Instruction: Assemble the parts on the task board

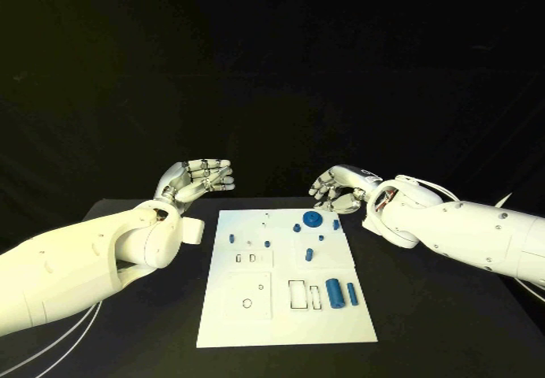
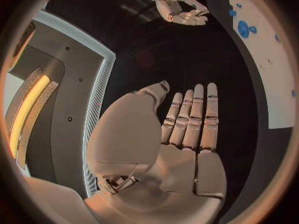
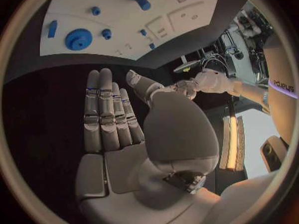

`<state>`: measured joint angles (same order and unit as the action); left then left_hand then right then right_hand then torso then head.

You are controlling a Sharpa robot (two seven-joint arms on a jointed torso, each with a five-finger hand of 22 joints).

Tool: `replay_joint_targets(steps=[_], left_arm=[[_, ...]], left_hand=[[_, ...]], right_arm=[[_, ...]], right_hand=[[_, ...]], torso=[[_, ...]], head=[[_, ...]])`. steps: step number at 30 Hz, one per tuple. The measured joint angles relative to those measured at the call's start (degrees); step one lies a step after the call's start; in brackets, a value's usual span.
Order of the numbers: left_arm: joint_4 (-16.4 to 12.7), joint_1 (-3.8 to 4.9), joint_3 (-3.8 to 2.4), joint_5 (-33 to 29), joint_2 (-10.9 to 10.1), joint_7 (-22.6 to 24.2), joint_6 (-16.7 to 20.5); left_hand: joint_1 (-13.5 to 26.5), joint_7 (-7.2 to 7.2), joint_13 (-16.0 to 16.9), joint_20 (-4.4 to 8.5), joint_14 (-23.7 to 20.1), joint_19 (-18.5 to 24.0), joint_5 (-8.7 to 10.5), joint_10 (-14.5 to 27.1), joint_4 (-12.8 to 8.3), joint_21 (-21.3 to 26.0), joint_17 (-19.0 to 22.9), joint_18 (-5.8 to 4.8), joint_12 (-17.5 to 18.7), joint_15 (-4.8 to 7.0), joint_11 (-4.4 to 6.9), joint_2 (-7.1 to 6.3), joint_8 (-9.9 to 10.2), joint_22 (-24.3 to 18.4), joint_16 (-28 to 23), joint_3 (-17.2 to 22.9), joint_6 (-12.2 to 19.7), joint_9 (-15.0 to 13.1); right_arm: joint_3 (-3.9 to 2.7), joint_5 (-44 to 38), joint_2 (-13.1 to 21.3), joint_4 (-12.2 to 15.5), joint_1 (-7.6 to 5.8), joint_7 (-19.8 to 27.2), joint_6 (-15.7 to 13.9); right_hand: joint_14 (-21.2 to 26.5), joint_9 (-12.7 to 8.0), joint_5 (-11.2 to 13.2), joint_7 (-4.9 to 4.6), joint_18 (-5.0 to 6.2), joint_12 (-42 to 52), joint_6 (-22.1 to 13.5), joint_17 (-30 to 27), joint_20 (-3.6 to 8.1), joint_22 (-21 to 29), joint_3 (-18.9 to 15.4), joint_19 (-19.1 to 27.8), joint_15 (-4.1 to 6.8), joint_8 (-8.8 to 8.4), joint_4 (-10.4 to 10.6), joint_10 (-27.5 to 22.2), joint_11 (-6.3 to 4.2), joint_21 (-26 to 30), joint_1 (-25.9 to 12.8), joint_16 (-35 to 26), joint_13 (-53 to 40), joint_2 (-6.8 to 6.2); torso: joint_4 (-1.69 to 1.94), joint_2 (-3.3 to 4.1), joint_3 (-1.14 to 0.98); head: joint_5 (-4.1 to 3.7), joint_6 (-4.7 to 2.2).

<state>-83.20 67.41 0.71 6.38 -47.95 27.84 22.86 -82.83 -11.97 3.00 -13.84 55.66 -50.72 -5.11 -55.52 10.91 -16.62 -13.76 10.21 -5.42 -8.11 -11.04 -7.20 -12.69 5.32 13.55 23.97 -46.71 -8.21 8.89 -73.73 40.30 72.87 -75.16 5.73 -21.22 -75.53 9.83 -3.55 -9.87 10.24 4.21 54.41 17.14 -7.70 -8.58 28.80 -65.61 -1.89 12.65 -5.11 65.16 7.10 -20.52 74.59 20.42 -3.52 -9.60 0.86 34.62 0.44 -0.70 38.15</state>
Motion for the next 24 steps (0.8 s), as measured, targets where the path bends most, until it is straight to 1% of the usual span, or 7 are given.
replay_joint_targets(steps=[3,6,8,11,12,21,24], left_arm=[[-2.4,0.10,-0.11,0.2,-1.4,-0.4,-0.4],[-4.8,0.29,-0.28,0.4,-2.8,-0.7,-0.7],[-6.0,0.41,-0.45,0.5,-3.4,-0.7,-0.9],[-7.5,0.53,-0.69,0.6,-4.0,-0.8,-1.1],[-8.0,0.54,-0.74,0.6,-4.2,-0.8,-1.1],[-10.6,0.98,-1.22,0.7,-5.1,-0.9,-1.3],[-11.0,1.07,-1.28,0.7,-5.2,-1.0,-1.4]], left_hand=[[0.6,-0.01,0.0,-0.19,0.4,-2.0,0.00,0.0,0.0,0.0,-0.4,-0.01,0.0,0.23,-0.01,-0.59,0.0,0.2,0.4,0.0,0.0,-0.3],[0.6,0.00,0.0,-0.19,0.4,-2.0,0.00,0.0,0.0,0.0,-0.4,-0.01,0.0,0.23,-0.01,-0.59,0.0,0.2,0.4,0.0,0.0,-0.3],[0.6,0.00,0.0,-0.18,0.4,-2.0,0.00,0.0,0.0,0.0,-0.4,-0.01,0.0,0.23,-0.01,-0.60,0.0,0.3,0.4,0.0,0.0,-0.3],[0.6,0.00,0.0,-0.18,0.3,-2.0,0.00,0.0,0.0,0.0,-0.5,-0.01,0.7,0.22,-0.01,-0.60,0.0,0.3,0.4,0.0,0.0,-0.3],[0.6,0.00,0.0,-0.18,0.3,-2.0,0.00,0.0,0.0,-0.4,-0.5,-0.01,0.7,0.21,-0.01,-0.60,0.0,0.3,0.4,0.0,0.0,-0.3],[0.6,0.00,0.0,-0.18,-0.1,-2.0,0.00,0.0,0.0,-0.4,-0.7,-0.01,0.7,-0.19,-0.02,-0.60,0.0,0.3,0.4,0.0,0.0,-0.3],[0.6,0.00,0.0,-0.18,-0.1,-2.0,0.00,0.0,0.0,-0.4,-0.7,-0.01,0.7,-0.19,-0.02,-0.60,0.0,0.3,0.4,0.0,0.0,-0.3]], right_arm=[[0.00,-5.1,-0.8,-0.4,-0.33,-2.2,0.9],[-0.01,-8.7,-1.6,-0.8,-0.60,-3.9,1.9],[-0.01,-10.0,-2.0,-1.1,-0.69,-4.6,2.7],[-0.02,-11.6,-2.7,-1.7,-0.76,-5.4,3.6],[-0.02,-12.0,-2.9,-1.9,-0.76,-5.6,3.9],[-0.02,-13.7,-4.5,-3.3,-0.82,-6.5,5.0],[-0.02,-13.9,-5.0,-3.6,-0.80,-6.6,5.6]], right_hand=[[-4.1,0.8,0.0,0.86,-0.01,0.0,0.9,6.8,1.90,-3.5,0.0,-3.4,1.51,-0.02,0.0,0.9,-0.86,-5.6,0.0,6.3,-0.4,-0.01],[-6.8,1.4,0.0,1.20,-0.01,0.0,1.2,11.5,2.46,-5.6,-0.4,-5.6,1.79,-0.02,0.7,1.4,-1.26,-9.0,-1.3,11.8,-0.7,-1.27],[-7.7,2.4,0.0,1.25,-0.04,0.0,1.3,20.2,2.56,-10.4,0.2,-6.4,1.50,-0.04,1.3,1.4,-1.27,-14.0,-1.1,20.5,-1.3,-1.93],[-7.8,3.6,0.0,1.24,-0.24,0.0,1.2,34.7,2.59,-27.1,0.7,-9.5,1.44,-0.54,1.8,1.3,-1.36,-27.1,-0.7,35.4,-1.7,-2.33],[-7.9,4.0,0.0,1.24,-1.63,0.0,1.2,37.5,2.38,-30.3,0.9,-10.0,1.29,-0.59,2.0,1.2,-1.37,-30.4,-0.7,38.8,-1.8,-2.33],[-8.1,5.2,0.0,0.99,-1.96,0.0,1.0,45.6,2.13,-42.1,0.7,-10.8,1.08,-1.25,2.5,0.3,-1.27,-40.1,-0.7,48.0,-2.2,-2.33],[-8.1,5.5,0.0,0.99,-2.79,0.0,1.0,47.0,1.97,-44.5,0.7,-11.1,1.08,-1.48,2.5,0.3,-1.33,-42.7,-0.7,49.8,-2.5,-2.33]], torso=[[0.12,0.82,0.00],[0.28,1.66,0.02],[0.40,2.15,0.05],[0.62,2.95,0.11],[0.68,3.17,0.12],[1.33,5.11,0.25],[1.54,5.58,0.29]], head=[[-0.19,-0.26],[-0.37,-0.56],[-0.52,-0.73],[-0.70,-0.95],[-0.74,-0.98],[-1.19,-1.41],[-1.33,-1.60]])
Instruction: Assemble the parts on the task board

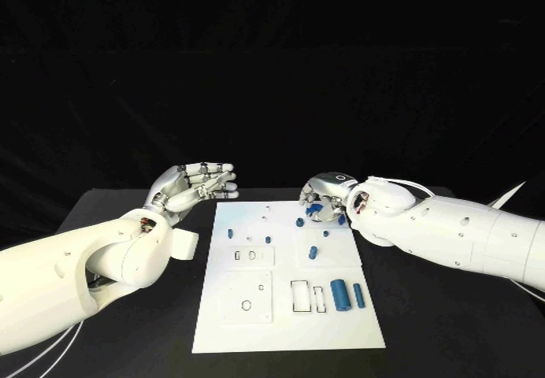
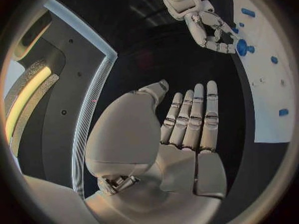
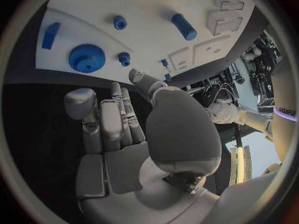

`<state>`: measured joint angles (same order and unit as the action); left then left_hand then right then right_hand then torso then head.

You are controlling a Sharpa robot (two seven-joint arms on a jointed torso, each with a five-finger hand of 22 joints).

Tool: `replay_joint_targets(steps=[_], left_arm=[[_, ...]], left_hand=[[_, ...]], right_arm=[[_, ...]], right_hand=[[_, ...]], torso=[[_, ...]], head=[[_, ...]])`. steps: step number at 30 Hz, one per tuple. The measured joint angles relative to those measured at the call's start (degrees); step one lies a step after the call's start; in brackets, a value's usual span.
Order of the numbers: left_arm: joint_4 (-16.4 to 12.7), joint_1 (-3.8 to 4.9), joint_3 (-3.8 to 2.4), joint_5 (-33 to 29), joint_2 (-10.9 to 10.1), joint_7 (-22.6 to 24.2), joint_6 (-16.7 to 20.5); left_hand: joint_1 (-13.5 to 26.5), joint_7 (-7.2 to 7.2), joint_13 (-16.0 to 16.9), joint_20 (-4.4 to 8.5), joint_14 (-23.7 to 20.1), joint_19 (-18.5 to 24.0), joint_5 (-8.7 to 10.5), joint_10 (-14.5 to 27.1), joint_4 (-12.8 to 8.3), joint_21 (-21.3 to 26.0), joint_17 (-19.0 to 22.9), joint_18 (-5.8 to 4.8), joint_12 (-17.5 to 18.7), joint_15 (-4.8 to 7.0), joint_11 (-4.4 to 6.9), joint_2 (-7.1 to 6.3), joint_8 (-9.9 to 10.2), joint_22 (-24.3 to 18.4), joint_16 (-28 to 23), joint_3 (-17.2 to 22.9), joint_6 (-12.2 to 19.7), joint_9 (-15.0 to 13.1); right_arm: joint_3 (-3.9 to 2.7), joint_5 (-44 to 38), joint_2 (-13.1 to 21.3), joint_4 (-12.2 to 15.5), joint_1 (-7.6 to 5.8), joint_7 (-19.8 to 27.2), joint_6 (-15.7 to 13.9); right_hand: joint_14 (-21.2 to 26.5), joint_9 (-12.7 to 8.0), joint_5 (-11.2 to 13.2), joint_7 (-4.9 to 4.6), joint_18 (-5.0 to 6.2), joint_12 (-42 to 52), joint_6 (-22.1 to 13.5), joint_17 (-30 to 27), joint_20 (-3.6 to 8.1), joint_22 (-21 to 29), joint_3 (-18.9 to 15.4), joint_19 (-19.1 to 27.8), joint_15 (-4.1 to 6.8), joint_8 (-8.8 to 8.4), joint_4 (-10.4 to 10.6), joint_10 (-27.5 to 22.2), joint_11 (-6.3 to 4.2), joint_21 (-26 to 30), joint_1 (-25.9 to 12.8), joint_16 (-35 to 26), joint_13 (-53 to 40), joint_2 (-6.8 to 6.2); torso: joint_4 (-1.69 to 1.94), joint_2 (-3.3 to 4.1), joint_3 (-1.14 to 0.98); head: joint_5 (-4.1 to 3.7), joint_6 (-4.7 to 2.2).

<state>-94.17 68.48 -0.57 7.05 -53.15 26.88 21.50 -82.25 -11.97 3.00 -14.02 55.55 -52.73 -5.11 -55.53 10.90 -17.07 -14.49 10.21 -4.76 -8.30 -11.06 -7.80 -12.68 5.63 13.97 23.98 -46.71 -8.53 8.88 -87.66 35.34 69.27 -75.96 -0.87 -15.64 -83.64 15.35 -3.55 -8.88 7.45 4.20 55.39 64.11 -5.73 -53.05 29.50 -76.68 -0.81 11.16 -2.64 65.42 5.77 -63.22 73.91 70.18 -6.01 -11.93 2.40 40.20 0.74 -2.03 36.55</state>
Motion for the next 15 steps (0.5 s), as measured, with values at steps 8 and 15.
replay_joint_targets(steps=[8,15], left_arm=[[-0.4,0.15,-0.10,0.0,0.0,0.0,-0.2],[-0.4,0.19,-0.18,0.0,0.0,0.0,-0.3]], left_hand=[[0.0,0.00,0.0,0.00,0.0,0.0,0.00,0.0,0.0,0.0,-0.1,0.00,0.0,0.00,0.00,0.00,0.0,0.1,0.0,0.0,0.0,0.0],[0.0,0.00,0.0,0.00,0.0,0.0,0.00,0.0,0.0,0.0,-0.1,0.00,0.5,0.00,-0.01,0.00,0.0,0.1,0.0,0.0,0.0,0.0]], right_arm=[[0.00,-0.6,-0.9,-1.2,0.14,-0.3,1.3],[0.00,-1.0,-1.2,-1.9,0.35,-0.4,1.9]], right_hand=[[0.0,0.5,0.0,0.00,-0.87,0.0,0.0,2.0,-0.10,-4.5,0.5,-1.5,0.00,0.00,0.5,0.0,-0.04,-2.8,0.0,2.2,-0.3,0.00],[0.0,0.6,0.0,0.00,-0.87,0.0,0.0,3.1,-0.10,-5.9,-0.1,-1.6,0.00,0.00,1.0,0.0,-0.04,-4.6,0.0,3.3,-0.4,0.00]], torso=[[0.32,0.74,0.07],[0.52,1.06,0.10]], head=[[-0.41,-0.16],[-0.68,0.20]])
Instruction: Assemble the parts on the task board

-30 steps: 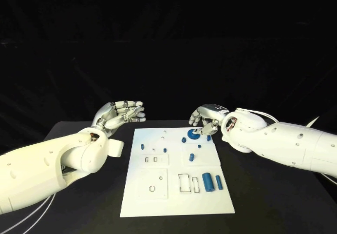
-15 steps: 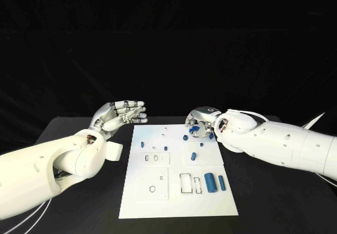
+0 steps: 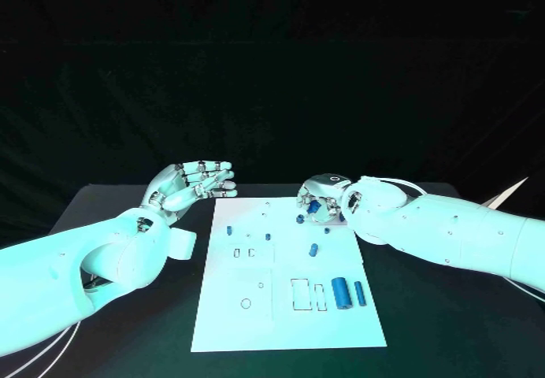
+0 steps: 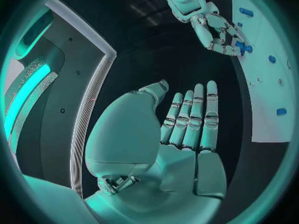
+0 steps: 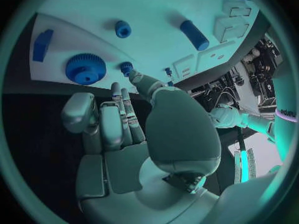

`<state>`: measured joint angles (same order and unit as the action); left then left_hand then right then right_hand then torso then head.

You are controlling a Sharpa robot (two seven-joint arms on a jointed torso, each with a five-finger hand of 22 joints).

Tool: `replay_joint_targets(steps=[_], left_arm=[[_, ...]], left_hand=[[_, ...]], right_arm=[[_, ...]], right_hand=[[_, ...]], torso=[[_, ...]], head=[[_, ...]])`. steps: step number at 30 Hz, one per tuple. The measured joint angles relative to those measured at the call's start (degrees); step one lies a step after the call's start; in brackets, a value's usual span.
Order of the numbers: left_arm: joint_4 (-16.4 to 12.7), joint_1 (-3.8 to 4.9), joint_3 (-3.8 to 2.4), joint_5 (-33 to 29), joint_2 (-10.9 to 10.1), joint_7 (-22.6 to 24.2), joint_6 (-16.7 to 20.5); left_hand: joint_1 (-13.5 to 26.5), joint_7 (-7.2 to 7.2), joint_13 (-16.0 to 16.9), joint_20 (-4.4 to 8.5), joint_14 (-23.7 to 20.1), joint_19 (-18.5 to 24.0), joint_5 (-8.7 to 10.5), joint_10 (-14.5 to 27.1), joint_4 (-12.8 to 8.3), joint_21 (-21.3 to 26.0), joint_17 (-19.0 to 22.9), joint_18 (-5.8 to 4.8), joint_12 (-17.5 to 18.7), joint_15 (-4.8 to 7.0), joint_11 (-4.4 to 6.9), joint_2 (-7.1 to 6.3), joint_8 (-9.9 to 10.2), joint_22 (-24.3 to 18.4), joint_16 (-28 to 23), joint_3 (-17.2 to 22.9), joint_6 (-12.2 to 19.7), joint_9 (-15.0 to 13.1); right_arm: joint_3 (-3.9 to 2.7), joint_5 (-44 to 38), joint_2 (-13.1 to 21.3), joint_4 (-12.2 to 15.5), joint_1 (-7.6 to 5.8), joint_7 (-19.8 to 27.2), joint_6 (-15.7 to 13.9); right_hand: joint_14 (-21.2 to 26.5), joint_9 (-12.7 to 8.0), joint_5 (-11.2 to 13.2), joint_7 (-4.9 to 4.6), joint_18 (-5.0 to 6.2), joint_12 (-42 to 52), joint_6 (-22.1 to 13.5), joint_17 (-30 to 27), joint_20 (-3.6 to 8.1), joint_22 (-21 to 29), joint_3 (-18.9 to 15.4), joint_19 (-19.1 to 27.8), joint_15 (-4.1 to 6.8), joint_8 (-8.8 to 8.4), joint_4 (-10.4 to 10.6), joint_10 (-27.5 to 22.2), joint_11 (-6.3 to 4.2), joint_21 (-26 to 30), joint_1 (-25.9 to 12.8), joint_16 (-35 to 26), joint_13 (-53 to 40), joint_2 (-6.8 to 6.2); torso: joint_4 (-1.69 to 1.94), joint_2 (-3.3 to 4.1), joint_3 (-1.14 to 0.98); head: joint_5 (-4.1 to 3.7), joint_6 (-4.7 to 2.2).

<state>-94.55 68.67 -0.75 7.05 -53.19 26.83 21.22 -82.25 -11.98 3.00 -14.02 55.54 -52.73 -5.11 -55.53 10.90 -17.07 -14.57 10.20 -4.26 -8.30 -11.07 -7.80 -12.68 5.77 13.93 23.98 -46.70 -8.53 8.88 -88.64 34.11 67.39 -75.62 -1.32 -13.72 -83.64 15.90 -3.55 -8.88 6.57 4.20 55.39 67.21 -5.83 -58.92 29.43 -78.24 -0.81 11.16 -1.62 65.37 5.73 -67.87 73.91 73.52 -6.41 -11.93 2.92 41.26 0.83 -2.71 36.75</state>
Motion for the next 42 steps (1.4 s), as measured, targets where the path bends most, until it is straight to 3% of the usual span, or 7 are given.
replay_joint_targets(steps=[13,14,18,31,42], left_arm=[[0.0,0.11,-0.04,0.0,-0.1,0.0,-0.1],[-0.1,0.19,-0.04,0.0,-0.2,0.0,-0.1],[-0.3,0.48,-0.06,0.0,-0.5,0.0,0.0],[-0.4,0.72,-0.06,0.0,-0.6,0.0,0.0],[-0.4,0.75,-0.07,0.0,-0.6,-0.2,0.0]], left_hand=[[0.0,0.00,0.0,0.00,-0.1,0.0,0.00,0.0,0.0,0.0,0.0,0.00,0.0,0.08,0.00,0.00,0.0,0.0,0.0,0.0,0.0,0.0],[0.0,0.00,0.0,0.00,-0.1,0.0,0.00,0.0,-1.0,0.0,0.0,0.01,0.0,0.08,0.00,0.00,0.0,0.0,0.0,1.0,0.0,0.0],[0.0,0.00,0.0,0.00,-0.8,0.0,0.00,0.0,-1.0,0.0,0.0,0.00,0.0,0.00,0.00,0.00,0.0,0.0,0.0,1.0,0.0,0.0],[0.0,0.00,0.0,0.00,-0.8,0.0,0.00,0.0,-1.0,0.0,-0.1,0.00,0.0,0.00,0.00,0.00,0.0,0.0,0.0,1.0,0.0,0.0],[0.0,0.00,0.0,0.00,-0.8,0.0,0.00,0.0,-1.0,0.0,-0.3,0.00,0.0,0.00,0.00,0.00,0.0,0.0,0.0,1.0,0.0,0.0]], right_arm=[[0.00,-0.1,-0.8,-1.0,0.39,-0.1,0.3],[0.00,-0.1,-0.8,-1.0,0.43,-0.1,0.4],[0.00,0.1,-0.8,-1.0,0.56,-0.2,0.8],[-0.09,0.6,-1.1,-1.1,0.49,-0.3,1.4],[-0.03,1.5,-1.5,-0.8,0.58,-0.2,-0.3]], right_hand=[[0.0,0.8,0.0,0.09,-0.49,0.0,0.1,1.9,-0.30,-4.1,0.6,-0.9,0.00,0.00,0.6,0.0,0.00,-2.8,0.0,2.2,-0.4,0.00],[0.0,0.8,0.0,0.11,-0.49,0.0,0.1,2.2,-0.30,-4.3,0.6,-0.9,0.00,0.00,0.6,0.0,0.00,-2.8,0.0,2.2,-0.4,0.00],[0.0,1.1,0.0,0.25,-0.50,0.0,0.3,2.2,-0.12,-4.8,1.1,-1.3,0.00,0.00,1.1,0.0,0.00,-3.5,0.0,2.5,-0.4,0.00],[0.0,1.9,0.0,0.32,-0.50,0.0,1.2,2.7,-0.20,-6.4,2.0,-1.4,0.00,0.01,2.0,0.0,0.00,-4.2,0.0,3.4,-0.7,0.01],[0.0,3.0,0.0,0.83,-0.51,0.0,2.5,3.1,-0.09,-7.8,2.9,-1.5,0.03,0.15,2.8,1.3,-0.37,-5.8,0.0,4.1,-1.2,0.03]], torso=[[0.13,0.66,-0.11],[0.13,0.73,-0.13],[0.13,1.03,-0.13],[0.16,1.53,-0.13],[0.20,1.81,-0.20]], head=[[0.06,-0.22],[0.10,-0.22],[0.43,-0.20],[0.39,-0.13],[0.43,-0.36]])
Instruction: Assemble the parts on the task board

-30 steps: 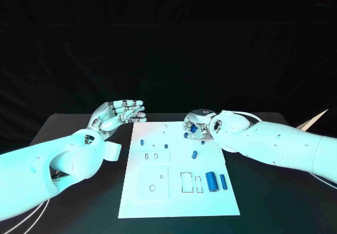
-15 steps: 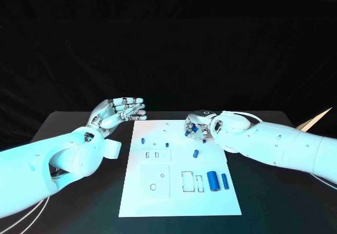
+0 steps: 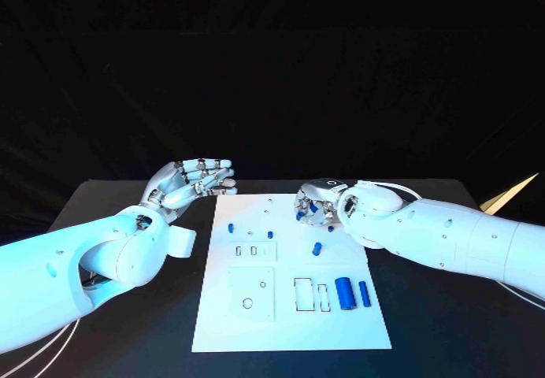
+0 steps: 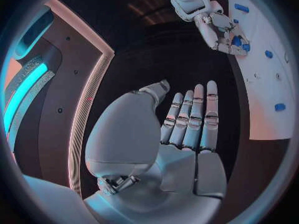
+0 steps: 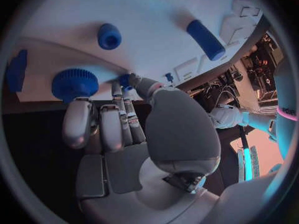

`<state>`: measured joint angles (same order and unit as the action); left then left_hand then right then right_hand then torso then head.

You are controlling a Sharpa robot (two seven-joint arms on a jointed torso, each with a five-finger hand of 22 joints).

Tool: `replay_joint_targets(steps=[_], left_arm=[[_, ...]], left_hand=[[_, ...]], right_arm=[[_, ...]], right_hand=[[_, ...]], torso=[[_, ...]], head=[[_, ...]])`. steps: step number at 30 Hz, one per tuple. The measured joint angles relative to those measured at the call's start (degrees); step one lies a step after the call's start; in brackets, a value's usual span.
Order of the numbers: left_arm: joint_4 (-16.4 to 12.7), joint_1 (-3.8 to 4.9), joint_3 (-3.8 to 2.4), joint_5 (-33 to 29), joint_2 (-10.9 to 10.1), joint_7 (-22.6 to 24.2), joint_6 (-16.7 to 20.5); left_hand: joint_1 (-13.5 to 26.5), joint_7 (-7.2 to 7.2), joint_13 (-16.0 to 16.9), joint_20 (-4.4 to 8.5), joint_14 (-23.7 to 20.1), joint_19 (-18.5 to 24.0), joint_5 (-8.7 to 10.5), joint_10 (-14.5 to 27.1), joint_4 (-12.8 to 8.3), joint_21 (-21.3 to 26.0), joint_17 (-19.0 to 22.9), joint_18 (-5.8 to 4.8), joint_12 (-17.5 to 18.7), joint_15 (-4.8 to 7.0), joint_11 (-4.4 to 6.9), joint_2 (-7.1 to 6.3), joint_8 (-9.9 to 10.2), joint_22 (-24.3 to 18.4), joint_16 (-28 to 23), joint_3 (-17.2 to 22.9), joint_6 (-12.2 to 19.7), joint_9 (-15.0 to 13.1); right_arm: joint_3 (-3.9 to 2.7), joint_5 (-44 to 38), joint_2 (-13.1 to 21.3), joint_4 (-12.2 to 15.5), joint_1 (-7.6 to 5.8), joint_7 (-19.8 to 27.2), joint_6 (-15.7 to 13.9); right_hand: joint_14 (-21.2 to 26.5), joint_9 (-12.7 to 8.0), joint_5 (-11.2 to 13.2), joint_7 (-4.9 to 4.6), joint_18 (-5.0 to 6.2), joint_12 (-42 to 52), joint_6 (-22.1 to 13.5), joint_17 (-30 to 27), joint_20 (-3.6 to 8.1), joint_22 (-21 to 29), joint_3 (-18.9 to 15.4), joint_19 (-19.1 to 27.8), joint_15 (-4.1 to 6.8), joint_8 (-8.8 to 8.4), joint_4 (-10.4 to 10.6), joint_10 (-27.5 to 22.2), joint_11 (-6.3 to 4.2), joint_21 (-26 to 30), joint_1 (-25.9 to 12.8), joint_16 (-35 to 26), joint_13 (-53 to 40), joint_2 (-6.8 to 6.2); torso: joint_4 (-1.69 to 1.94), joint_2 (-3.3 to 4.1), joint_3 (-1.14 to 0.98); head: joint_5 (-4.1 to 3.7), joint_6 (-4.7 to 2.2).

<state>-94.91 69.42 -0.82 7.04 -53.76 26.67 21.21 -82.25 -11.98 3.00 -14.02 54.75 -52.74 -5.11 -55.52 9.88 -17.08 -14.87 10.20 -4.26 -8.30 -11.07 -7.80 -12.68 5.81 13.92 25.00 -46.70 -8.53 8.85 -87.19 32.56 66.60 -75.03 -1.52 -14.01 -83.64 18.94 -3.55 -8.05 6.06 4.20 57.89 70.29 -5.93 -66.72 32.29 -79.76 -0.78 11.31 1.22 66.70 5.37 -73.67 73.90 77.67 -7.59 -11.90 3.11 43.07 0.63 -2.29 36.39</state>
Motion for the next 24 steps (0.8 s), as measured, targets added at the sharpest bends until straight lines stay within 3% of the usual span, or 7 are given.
replay_joint_targets(steps=[1,2,3,6,10,11,24], left_arm=[[0.0,0.00,0.00,0.0,0.0,0.0,0.0],[0.0,0.00,0.00,0.0,0.0,0.0,0.0],[0.0,0.00,0.00,0.0,0.0,-0.1,0.0],[0.1,0.01,0.00,0.0,0.0,-0.1,0.0],[0.1,0.01,-0.01,0.0,0.0,-0.2,0.1],[0.2,0.02,-0.01,0.0,0.0,-0.2,0.1],[0.6,0.06,-0.01,0.0,0.1,-0.3,0.1]], left_hand=[[0.0,0.00,0.0,0.00,0.0,0.0,0.00,0.0,0.0,0.0,0.0,0.00,0.0,0.00,0.00,0.00,0.0,0.0,0.0,0.0,0.0,0.0],[0.0,0.00,0.0,0.00,0.0,0.0,0.00,0.0,0.0,0.0,-0.1,0.00,0.0,0.00,0.00,0.00,0.0,0.0,0.0,0.0,0.0,0.0],[0.0,0.00,0.0,0.00,0.0,0.0,0.00,0.0,0.0,0.0,-0.1,0.00,0.0,0.00,0.00,0.00,0.0,0.0,0.0,0.0,0.0,0.0],[0.0,0.00,0.0,0.00,0.0,0.0,0.00,0.0,0.0,0.0,-0.2,0.00,0.0,0.00,0.00,0.00,0.0,0.0,0.0,0.0,0.0,0.0],[0.0,0.00,0.0,0.00,0.0,0.0,0.00,0.0,0.0,0.0,-0.2,0.00,0.0,0.00,-0.01,0.00,0.0,0.0,0.0,0.0,0.0,0.0],[0.0,0.00,0.0,0.00,0.0,0.0,0.00,0.0,0.0,0.0,-0.2,0.00,0.0,0.00,-0.01,0.00,0.0,0.0,0.0,0.0,0.0,0.0],[0.0,0.00,0.0,0.00,0.0,0.0,0.00,0.0,0.0,-0.7,-0.2,0.00,0.2,-0.01,-0.01,0.00,0.0,0.0,0.0,0.0,0.0,0.0]], right_arm=[[0.01,0.2,0.0,0.0,0.02,0.0,-0.5],[0.01,0.3,-0.1,0.0,0.03,0.0,-0.9],[0.02,0.4,-0.1,0.0,0.04,-0.1,-1.5],[0.02,0.7,-0.2,0.1,0.04,-0.3,-3.5],[0.01,0.9,-0.5,0.0,0.04,-1.0,-5.9],[0.00,0.9,-0.6,0.0,0.04,-1.1,-6.4],[-0.08,0.8,-4.6,-2.2,-0.01,-4.0,-13.4]], right_hand=[[-0.2,0.3,0.0,0.27,0.00,0.0,0.3,0.1,0.01,-0.5,0.0,0.0,0.26,0.02,0.0,0.5,-0.26,-0.4,0.0,0.0,0.0,0.01],[-0.8,0.8,0.0,0.58,-0.02,0.0,0.6,0.3,0.29,-1.2,0.1,-0.3,0.80,0.83,0.1,0.9,-0.51,-0.8,0.0,0.0,0.0,1.98],[-0.4,0.8,0.0,0.35,-0.05,0.0,0.9,0.3,0.30,-1.2,0.1,-0.3,1.21,0.84,0.1,1.2,-0.68,-0.8,-0.1,0.1,0.0,2.21],[-0.4,1.0,0.0,0.71,-0.86,0.0,1.3,0.4,0.33,-2.1,0.7,-0.3,1.22,0.88,-0.6,1.9,-1.01,-1.0,-0.1,0.5,0.0,2.26],[-0.4,2.0,0.0,1.02,-0.83,0.0,1.6,0.4,0.92,-3.1,1.1,-0.9,1.25,0.92,-0.9,2.6,-1.47,-1.7,-0.1,0.7,0.0,2.26],[0.3,2.0,0.0,1.06,-0.83,0.0,1.6,0.4,0.93,-3.1,1.1,-0.9,1.92,0.92,-0.9,2.7,-1.38,-1.7,-0.2,0.7,0.0,2.26],[0.2,2.5,0.0,0.99,-0.83,-0.5,1.5,0.4,0.93,-3.3,1.0,-0.9,1.80,1.58,-0.9,3.3,-1.24,-1.7,-0.2,0.9,0.0,2.26]], torso=[[0.00,0.02,0.00],[0.00,0.04,0.00],[0.00,0.07,0.00],[-0.01,0.12,-0.01],[-0.01,0.20,-0.04],[-0.01,0.21,-0.04],[0.03,0.43,-0.07]], head=[[0.01,-0.02],[0.02,-0.07],[0.03,-0.10],[0.07,-0.19],[0.11,-0.30],[0.13,-0.34],[0.36,-0.89]])
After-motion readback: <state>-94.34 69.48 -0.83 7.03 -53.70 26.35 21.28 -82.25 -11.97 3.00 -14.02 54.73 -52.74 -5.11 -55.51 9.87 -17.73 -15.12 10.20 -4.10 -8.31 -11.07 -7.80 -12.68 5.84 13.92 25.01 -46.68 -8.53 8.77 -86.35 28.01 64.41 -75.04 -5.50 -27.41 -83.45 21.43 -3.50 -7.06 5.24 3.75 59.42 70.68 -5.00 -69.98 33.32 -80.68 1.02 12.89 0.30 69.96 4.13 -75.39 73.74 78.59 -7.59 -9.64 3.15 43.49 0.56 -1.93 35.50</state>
